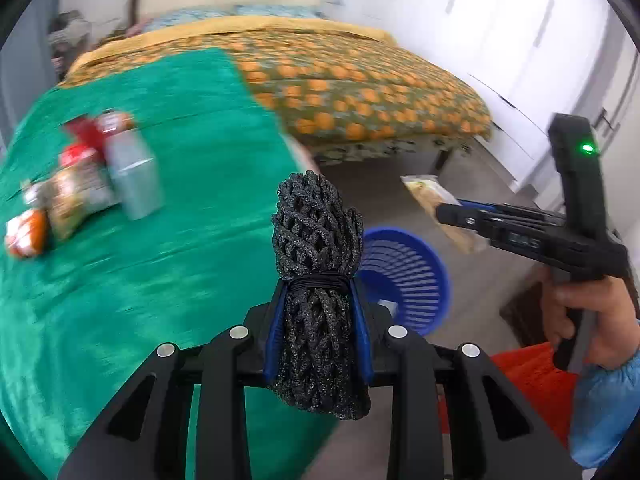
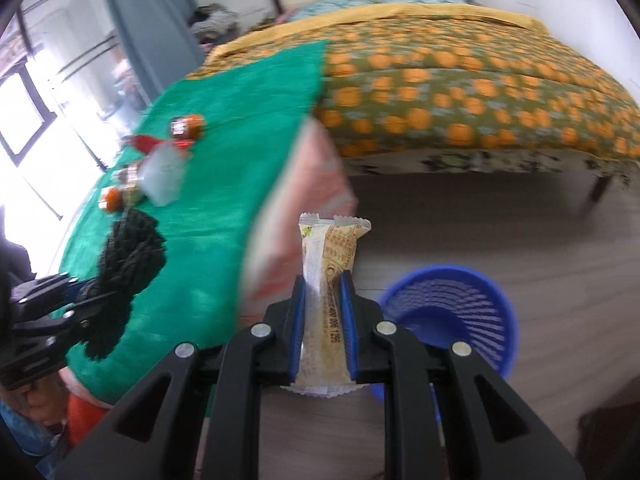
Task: Collect trash
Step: 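Carry rope and bread stick over the wastebasket and open both tools, then move both tools back over the table toward the snack wrappers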
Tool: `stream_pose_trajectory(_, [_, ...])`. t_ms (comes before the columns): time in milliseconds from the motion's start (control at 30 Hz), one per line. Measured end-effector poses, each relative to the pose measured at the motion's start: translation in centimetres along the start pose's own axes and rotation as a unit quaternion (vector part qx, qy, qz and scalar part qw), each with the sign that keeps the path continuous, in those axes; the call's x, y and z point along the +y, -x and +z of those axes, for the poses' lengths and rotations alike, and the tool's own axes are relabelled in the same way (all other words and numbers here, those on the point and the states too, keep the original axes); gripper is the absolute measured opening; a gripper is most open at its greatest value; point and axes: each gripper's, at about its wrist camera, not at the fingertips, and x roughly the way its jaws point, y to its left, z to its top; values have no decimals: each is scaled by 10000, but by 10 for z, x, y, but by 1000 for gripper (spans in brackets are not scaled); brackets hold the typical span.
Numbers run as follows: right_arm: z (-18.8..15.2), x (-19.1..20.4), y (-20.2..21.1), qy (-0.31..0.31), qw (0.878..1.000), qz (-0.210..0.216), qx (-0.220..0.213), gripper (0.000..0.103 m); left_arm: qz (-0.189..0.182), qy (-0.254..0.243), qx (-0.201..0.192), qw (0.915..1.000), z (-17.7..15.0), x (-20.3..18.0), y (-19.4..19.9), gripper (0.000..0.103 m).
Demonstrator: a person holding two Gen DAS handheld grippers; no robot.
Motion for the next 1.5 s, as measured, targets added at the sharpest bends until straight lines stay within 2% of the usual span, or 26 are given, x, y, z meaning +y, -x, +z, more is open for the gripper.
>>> stream_pose_trajectory(133, [0,-44,-1,-140,9992,-377,52,16,-314,-228,215,9990,12,-50,-35,29])
stream_pose_trajectory(267, [-9,-89,-15,-337,9975,-606,108,16,-477,-385,455,9971,18,-90,-82,30])
stream_pose_trajectory(467, [-27,-147,-36,-949,9942,-476,175,17,-602,-300,812,9944,18,-117,-152,30])
stream_pose_trajectory(633, [-29,-165,-43,-1100,9931,-370,153,17,-651,-265,916,9933,19,-130,-197,31])
stream_pose_trajectory(800, [-30,-178,-56,-1237,9916,-306,216,17,-571,-341,920,9935,20,-136,-222,33])
stream_pose_trajectory(833, [-30,-180,-58,-1249,9915,-309,214,19,-530,-372,911,9937,19,-136,-227,37])
stream_pose_trajectory(867, [-30,-183,-60,-1295,9909,-302,202,26,-490,-403,898,9939,19,-137,-231,50])
stream_pose_trajectory(900, [-29,-185,-61,-1344,9903,-290,191,40,-455,-450,910,9938,19,-137,-237,60])
stream_pose_trajectory(933, [-29,-188,-61,-1418,9893,-286,176,43,-422,-492,888,9939,20,-138,-243,68])
stream_pose_trajectory(967, [-29,-191,-60,-1485,9883,-298,154,44,-368,-547,867,9941,21,-138,-247,69])
stream_pose_trajectory(1067, [-25,-197,-47,-1629,9860,-360,-25,45,-341,-568,853,9942,25,-137,-244,71])
stream_pose_trajectory(1167, [-22,-195,-33,-1644,9852,-427,-241,64,-399,-522,635,9958,28,-135,-224,80])
stream_pose_trajectory(1300, [-18,-186,-14,-1669,9834,-490,-517,74,-558,-518,288,9967,34,-135,-185,87])
stream_pose_trajectory(1367, [-16,-178,-5,-1653,9823,-565,-675,76,-611,-502,66,9968,35,-134,-161,96])
stream_pose_trajectory(1500, [-8,-155,11,-1459,9812,-784,-993,87,-478,-557,-391,9965,30,-125,-106,98])
